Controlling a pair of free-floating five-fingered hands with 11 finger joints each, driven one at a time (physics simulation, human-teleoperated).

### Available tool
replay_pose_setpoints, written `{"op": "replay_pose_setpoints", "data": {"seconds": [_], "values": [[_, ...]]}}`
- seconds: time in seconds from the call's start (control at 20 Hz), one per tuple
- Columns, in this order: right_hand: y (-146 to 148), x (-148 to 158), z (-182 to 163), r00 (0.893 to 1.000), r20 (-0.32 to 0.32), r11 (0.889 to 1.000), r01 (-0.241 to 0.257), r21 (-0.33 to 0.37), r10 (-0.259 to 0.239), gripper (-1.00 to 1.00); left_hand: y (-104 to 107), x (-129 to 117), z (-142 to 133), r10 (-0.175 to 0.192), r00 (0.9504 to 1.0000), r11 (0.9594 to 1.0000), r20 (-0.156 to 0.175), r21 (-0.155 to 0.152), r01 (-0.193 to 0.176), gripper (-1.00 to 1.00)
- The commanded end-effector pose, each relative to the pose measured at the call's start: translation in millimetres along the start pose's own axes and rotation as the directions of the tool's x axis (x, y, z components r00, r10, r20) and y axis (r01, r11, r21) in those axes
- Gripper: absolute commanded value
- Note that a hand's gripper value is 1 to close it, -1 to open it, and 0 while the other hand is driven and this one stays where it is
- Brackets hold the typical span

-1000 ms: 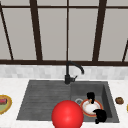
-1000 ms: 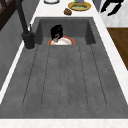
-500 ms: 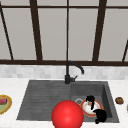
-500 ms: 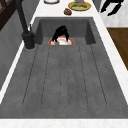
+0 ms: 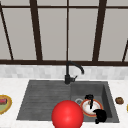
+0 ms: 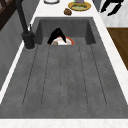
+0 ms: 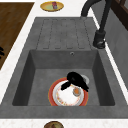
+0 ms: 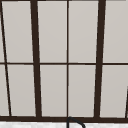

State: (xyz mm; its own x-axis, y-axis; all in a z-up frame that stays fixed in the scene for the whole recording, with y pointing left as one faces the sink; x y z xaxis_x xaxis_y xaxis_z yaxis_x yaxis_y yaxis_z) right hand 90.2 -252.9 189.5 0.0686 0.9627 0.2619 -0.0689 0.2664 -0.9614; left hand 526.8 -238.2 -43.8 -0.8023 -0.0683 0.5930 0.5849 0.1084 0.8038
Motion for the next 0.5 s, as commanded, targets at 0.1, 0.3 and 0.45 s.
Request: {"op": "replay_pose_setpoints", "data": {"seconds": [0.1, 0.3, 0.45], "values": [[0.0, 0.0, 0.0, 1.000, 0.000, 1.000, 0.000, 0.000, 0.000, 0.00, -8.0, -35.3, -5.4, 0.064, 0.9974, 0.9974, 0.033, 0.032, -0.065, -1.00], [0.0, 0.0, 0.0, 1.000, 0.000, 1.000, 0.000, 0.000, 0.000, 0.00, -21.1, -66.7, -5.4, 0.044, 0.9985, 0.9981, 0.031, 0.041, -0.046, -1.00], [0.0, 0.0, 0.0, 1.000, 0.000, 1.000, 0.000, 0.000, 0.000, 0.00, -25.3, -79.6, -4.6, 0.088, 0.9953, 0.9954, 0.040, 0.034, -0.090, -1.00]]}}
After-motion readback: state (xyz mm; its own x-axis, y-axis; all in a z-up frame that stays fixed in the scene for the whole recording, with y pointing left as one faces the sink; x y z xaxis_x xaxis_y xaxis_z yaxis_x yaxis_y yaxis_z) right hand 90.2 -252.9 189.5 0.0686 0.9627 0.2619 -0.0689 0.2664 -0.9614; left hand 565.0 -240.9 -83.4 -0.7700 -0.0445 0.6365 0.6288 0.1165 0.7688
